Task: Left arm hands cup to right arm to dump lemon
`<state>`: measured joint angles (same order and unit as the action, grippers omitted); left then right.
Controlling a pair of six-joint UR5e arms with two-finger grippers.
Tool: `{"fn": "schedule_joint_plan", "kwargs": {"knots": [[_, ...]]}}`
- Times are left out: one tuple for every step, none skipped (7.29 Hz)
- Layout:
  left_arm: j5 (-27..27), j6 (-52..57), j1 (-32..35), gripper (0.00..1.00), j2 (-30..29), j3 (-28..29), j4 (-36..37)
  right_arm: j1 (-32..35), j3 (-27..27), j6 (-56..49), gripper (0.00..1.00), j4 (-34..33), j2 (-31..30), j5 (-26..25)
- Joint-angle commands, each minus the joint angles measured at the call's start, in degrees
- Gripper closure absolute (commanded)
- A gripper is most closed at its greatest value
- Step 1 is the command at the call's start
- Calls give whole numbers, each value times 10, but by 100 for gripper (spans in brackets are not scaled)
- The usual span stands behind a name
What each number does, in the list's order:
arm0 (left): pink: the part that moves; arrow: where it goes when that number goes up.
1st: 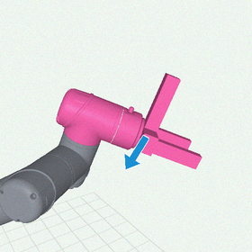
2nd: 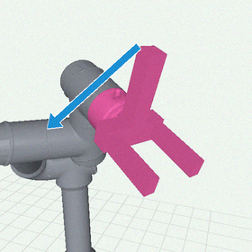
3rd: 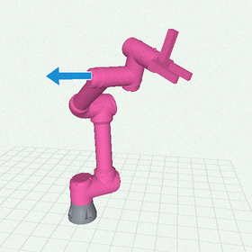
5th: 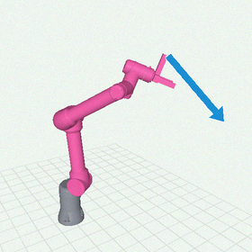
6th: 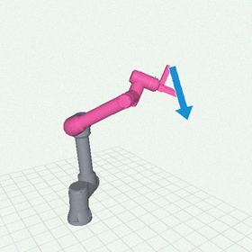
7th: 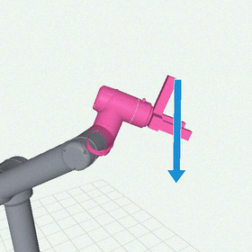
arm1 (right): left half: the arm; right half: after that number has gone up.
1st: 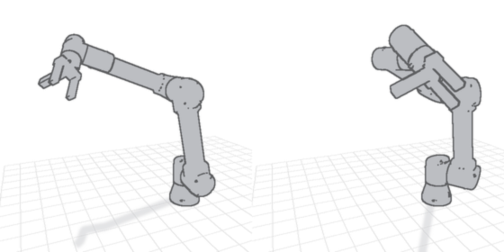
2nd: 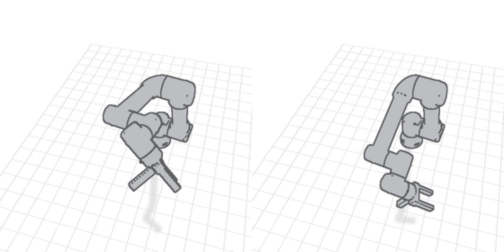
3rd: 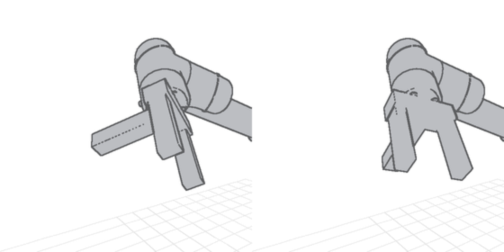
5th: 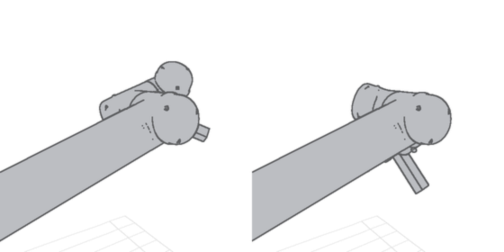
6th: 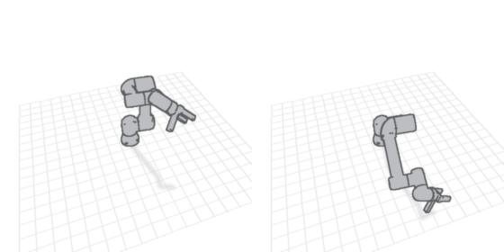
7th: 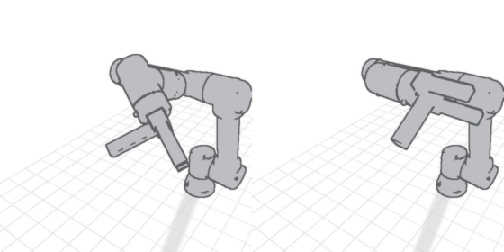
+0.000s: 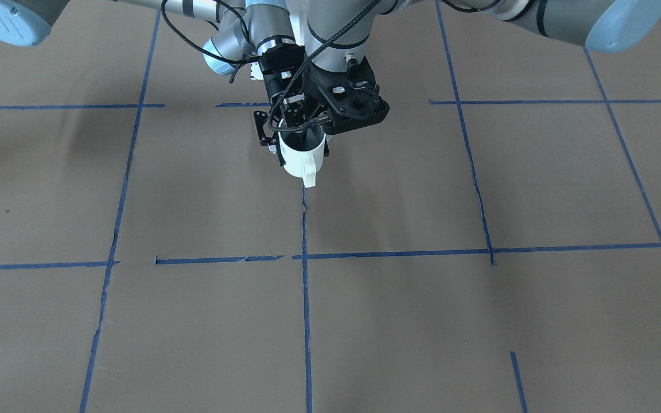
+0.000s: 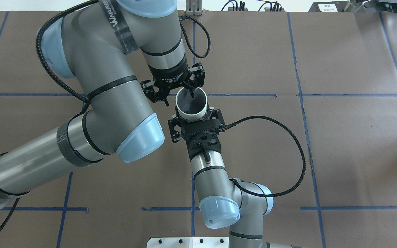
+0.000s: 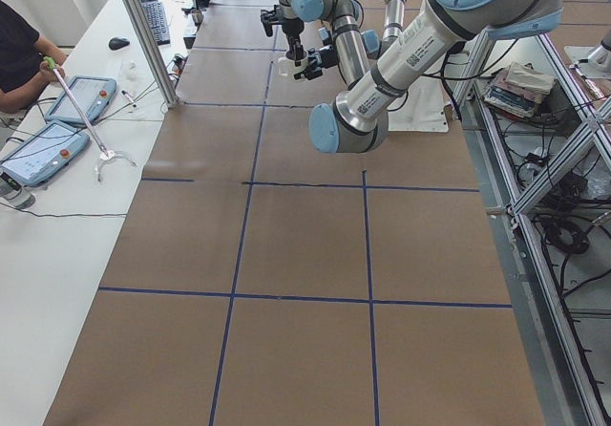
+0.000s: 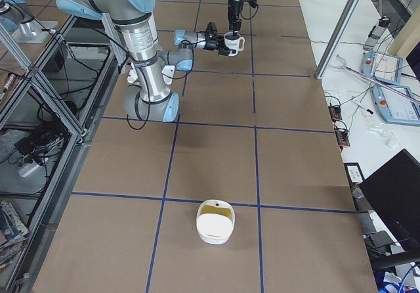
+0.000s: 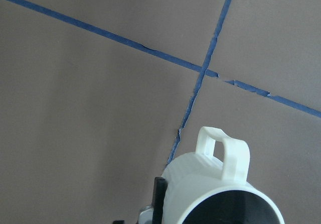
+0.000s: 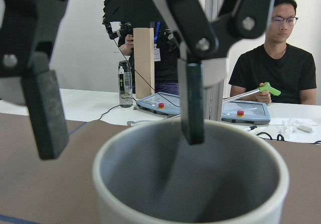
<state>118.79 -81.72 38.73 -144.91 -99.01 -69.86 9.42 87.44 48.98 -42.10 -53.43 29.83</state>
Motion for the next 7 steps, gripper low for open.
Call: {"fn": "schedule_joint_plan", "kwargs": {"knots": [[-7,1,-1,32,3,-2,0,-4,12,-21,68,0,-3,1],[-8,1,-5,32,5,-3,0,-4,12,-22,67,0,-3,1],[-8,1,-7,34,5,-7,0,-4,12,-22,67,0,-4,4],[-8,1,-7,44,10,-13,1,-4,12,-22,67,1,-4,5],[-8,2,-8,47,15,-14,1,-4,12,-22,66,1,-4,5],[-8,2,-9,47,16,-15,2,-3,12,-22,66,-3,-3,5],[-8,2,-9,47,17,-16,2,-3,12,-22,66,-10,-1,5]]}}
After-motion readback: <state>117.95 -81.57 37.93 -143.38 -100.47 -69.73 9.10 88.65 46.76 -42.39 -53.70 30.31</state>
